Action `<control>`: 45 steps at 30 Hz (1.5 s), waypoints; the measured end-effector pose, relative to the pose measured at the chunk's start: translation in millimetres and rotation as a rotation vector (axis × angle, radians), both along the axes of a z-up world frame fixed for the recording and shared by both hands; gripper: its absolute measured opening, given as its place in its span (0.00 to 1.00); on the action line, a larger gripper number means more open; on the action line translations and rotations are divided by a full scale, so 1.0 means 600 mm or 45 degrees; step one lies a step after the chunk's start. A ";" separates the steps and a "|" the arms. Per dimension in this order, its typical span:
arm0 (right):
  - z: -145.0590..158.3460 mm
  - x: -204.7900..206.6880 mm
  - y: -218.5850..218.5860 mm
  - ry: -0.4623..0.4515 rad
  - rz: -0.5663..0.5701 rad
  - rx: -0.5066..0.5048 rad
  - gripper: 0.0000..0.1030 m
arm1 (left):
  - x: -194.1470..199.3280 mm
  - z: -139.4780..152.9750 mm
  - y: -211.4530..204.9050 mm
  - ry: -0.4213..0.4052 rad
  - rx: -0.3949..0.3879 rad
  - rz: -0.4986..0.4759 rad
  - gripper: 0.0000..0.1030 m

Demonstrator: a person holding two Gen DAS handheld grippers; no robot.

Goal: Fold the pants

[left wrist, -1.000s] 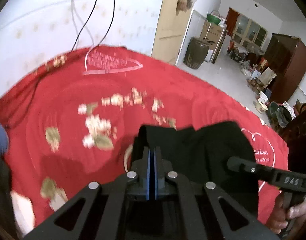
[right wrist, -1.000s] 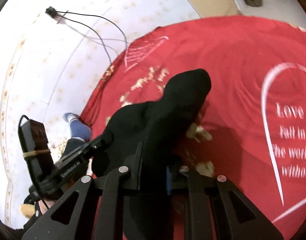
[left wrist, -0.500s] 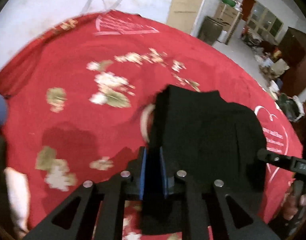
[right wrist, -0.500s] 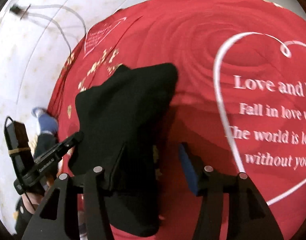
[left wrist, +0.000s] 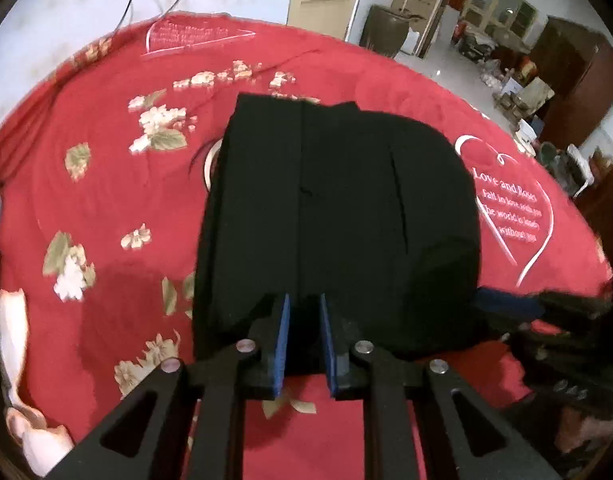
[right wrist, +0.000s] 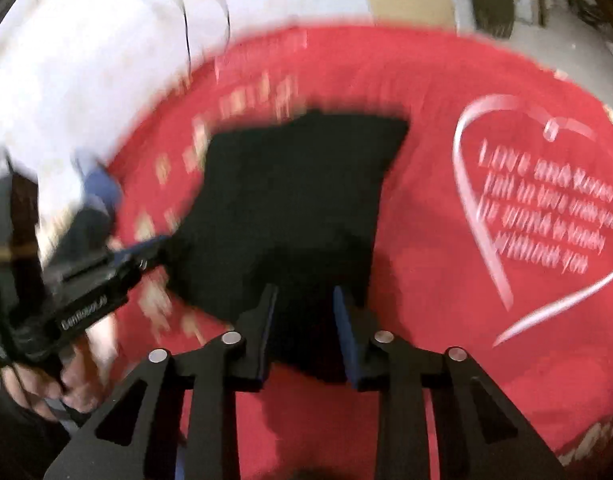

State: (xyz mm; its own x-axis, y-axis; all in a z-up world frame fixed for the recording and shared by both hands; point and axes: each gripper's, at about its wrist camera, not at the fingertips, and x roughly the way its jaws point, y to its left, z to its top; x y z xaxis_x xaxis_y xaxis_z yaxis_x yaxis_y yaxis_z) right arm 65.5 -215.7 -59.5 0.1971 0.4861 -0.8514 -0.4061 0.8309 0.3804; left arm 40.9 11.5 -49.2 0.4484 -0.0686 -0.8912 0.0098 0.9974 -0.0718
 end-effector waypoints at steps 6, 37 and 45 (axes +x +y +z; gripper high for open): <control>0.045 -0.017 -0.016 -0.069 -0.023 0.020 0.27 | -0.031 0.050 -0.002 -0.071 -0.010 0.042 0.17; 0.079 -0.110 -0.013 -0.263 0.033 -0.043 0.44 | -0.110 0.066 -0.022 -0.169 0.046 0.085 0.38; 0.080 -0.110 -0.012 -0.258 0.031 -0.042 0.44 | -0.109 0.065 -0.022 -0.172 0.050 0.081 0.38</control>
